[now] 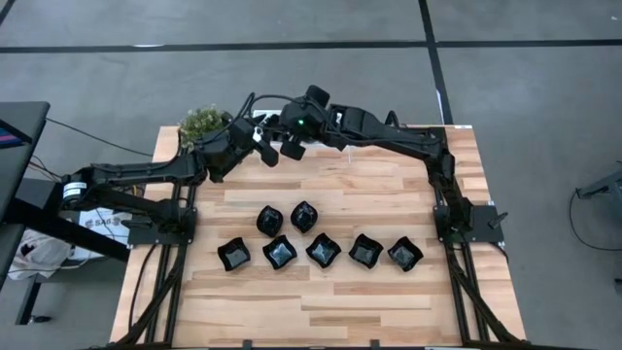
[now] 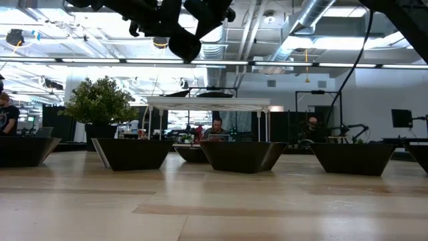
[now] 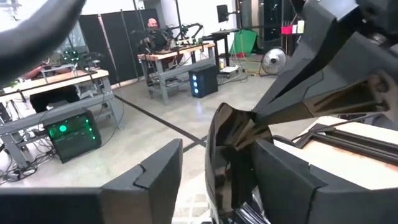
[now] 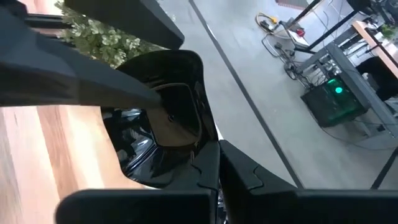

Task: Pick & Place Mini shaped plates
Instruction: Stack the black leaf shaped plate on top of the black leaf shaped plate on the shelf

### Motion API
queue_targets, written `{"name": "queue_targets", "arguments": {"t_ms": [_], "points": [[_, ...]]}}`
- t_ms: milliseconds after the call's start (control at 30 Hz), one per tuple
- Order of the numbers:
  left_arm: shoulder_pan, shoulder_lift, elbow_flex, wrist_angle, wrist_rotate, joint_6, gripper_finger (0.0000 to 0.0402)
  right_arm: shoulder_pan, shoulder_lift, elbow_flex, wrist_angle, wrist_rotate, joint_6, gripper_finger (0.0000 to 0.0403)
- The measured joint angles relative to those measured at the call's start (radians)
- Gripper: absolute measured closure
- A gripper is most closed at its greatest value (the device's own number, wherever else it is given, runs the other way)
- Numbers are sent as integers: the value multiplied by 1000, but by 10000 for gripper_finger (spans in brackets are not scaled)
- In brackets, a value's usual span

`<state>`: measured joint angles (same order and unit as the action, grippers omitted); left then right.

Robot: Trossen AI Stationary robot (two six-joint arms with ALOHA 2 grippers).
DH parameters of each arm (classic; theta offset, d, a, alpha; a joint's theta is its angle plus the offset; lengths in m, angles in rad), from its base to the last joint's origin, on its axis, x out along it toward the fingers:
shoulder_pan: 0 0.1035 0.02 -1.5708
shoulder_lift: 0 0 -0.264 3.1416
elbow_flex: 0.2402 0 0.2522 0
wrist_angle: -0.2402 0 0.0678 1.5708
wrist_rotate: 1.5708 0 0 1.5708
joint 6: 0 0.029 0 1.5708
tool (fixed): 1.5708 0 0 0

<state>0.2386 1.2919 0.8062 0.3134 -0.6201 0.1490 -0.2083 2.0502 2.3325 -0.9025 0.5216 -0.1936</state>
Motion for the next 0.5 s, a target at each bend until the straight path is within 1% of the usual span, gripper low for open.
{"name": "queue_targets", "arguments": {"t_ms": [233,500], "points": [[-9,0,0,1,0,0,262,-4,0,0,0,0,0,403],[-21,0,0,2,-5,0,290,-15,0,0,-1,0,1,403]]}}
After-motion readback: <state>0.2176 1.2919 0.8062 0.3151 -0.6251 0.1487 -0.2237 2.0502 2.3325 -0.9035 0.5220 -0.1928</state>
